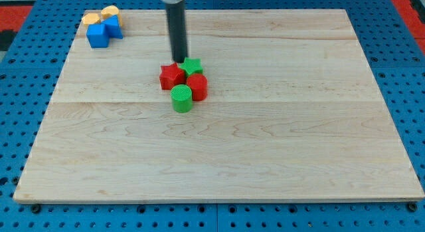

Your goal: Move the blue cube towards bottom

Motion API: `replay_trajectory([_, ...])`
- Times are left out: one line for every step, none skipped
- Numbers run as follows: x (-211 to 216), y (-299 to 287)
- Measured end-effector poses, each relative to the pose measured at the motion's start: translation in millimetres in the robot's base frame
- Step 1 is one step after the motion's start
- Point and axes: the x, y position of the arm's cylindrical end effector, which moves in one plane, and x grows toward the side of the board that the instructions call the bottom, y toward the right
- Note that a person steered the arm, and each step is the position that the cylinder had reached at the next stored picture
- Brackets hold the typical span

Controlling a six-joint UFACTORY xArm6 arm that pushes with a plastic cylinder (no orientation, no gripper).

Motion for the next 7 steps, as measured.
replay_trajectory([6.5,-77.0])
replay_trajectory([6.7,-157.3])
replay_trajectory([-20.2,-216.7])
replay_trajectory([-33.3,-217.0])
replay_trajectory([-82.4,-216.4])
replay_trajectory([-137.9,-216.3])
replay_trajectory([-138.8,-207.2])
